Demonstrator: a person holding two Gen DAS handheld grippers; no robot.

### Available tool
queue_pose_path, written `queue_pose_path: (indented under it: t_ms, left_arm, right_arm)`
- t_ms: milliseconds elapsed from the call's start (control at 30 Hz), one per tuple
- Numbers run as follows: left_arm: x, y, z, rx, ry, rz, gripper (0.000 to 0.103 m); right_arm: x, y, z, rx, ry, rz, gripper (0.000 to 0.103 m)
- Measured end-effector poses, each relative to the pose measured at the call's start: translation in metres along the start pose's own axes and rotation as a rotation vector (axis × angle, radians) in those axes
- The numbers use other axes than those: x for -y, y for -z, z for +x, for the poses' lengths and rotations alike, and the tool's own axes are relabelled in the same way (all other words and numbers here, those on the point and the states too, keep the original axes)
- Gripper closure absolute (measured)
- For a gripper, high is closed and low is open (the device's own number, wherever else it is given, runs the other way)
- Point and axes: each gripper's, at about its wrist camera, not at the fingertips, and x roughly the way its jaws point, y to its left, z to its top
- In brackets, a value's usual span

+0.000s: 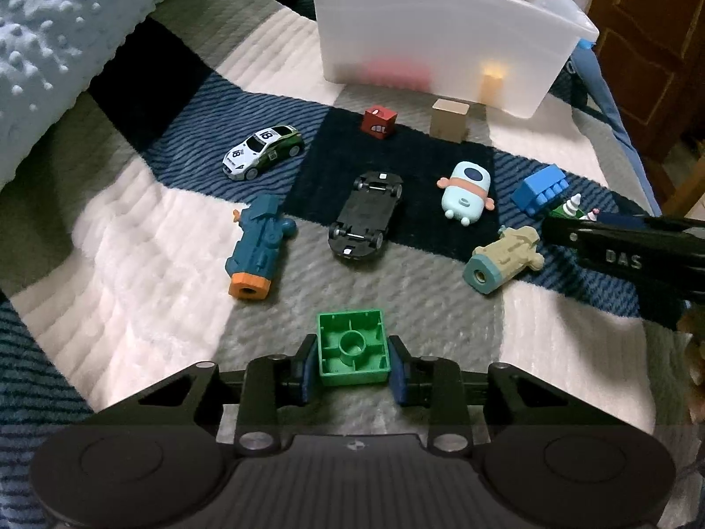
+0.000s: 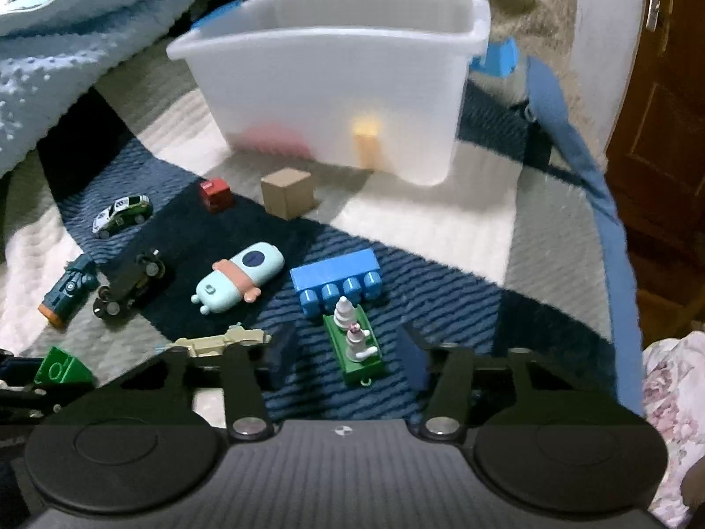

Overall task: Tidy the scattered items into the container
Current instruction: 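Grasp the green Duplo brick with the left tool while the right tool grasps the green figure toy, then carry the green brick and green figure toy over the bin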

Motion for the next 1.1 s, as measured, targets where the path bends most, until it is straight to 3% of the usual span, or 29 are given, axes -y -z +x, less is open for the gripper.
queue_pose_path:
  t_ms: [167,400,733,1100]
  left_arm:
    - [0.000,-0.001,-0.001,-0.002,0.006,0.006,0.068]
    - [0.002,0.001,-0.007,0.008,0.009,0.028,0.068]
    - [0.005,0.001,-0.029,0.036,0.013,0.093,0.068]
    - [0.013,-0.019,-0.066,0.122,0.031,0.170,0.068]
  right_arm:
    - [-0.004,0.004,0.002,-0.015,0.015,-0.037,0.077]
    - [-0.008,0.006,-0.011,-0.032,0.023,-0.035,0.079]
    - [-0.017,0.010,-0.056,0.017,0.019,0.009,0.079]
    - [-0.020,0.002,-0.094,0.067,0.031,0.046,0.079]
